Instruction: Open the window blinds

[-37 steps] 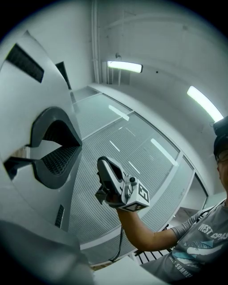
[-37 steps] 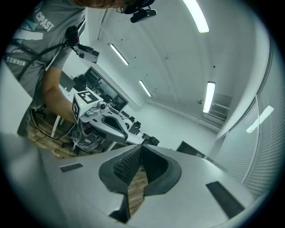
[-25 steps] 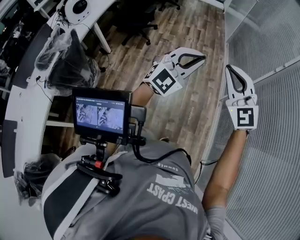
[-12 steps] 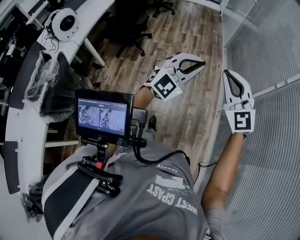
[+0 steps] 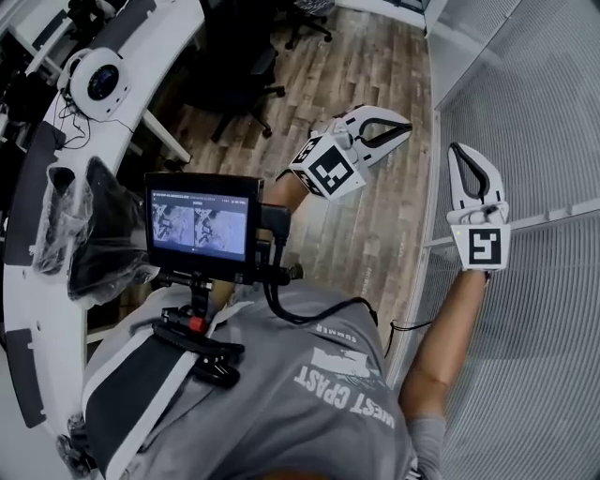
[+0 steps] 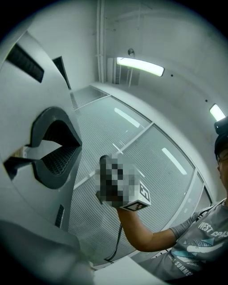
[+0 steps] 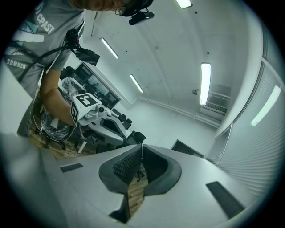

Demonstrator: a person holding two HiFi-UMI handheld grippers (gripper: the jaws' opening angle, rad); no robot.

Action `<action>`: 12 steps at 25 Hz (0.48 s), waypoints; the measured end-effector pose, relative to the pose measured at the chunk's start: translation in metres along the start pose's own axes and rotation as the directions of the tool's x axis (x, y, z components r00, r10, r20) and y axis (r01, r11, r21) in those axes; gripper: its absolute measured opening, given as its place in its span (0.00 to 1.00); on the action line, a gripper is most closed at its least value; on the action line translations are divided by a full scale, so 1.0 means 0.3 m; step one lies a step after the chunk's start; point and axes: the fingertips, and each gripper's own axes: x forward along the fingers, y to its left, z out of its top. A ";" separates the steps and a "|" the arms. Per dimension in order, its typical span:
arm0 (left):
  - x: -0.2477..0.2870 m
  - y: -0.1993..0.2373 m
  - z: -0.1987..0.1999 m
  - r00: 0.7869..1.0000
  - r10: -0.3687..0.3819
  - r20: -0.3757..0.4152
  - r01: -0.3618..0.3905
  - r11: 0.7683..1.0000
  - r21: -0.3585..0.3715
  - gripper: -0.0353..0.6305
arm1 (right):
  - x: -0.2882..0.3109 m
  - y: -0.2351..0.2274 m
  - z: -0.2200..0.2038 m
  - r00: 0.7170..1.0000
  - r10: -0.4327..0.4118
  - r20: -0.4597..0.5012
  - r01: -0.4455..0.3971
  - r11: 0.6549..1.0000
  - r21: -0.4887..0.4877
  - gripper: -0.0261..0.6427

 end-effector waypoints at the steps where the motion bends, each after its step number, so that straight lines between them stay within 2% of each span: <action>1: 0.004 0.019 -0.023 1.000 0.002 0.004 -0.002 1.000 -0.002 0.06 | 0.028 -0.001 -0.012 1.000 0.002 -0.001 -0.002 1.000 -0.001 0.04; 8: 0.092 0.130 -0.218 0.999 0.021 -0.035 -0.021 1.000 -0.016 0.06 | 0.205 -0.088 -0.161 0.999 0.039 -0.011 -0.039 0.999 -0.020 0.04; 12: 0.120 0.231 -0.319 0.997 0.046 -0.062 -0.046 0.999 -0.013 0.06 | 0.342 -0.134 -0.208 0.998 0.060 0.022 -0.059 0.998 -0.020 0.04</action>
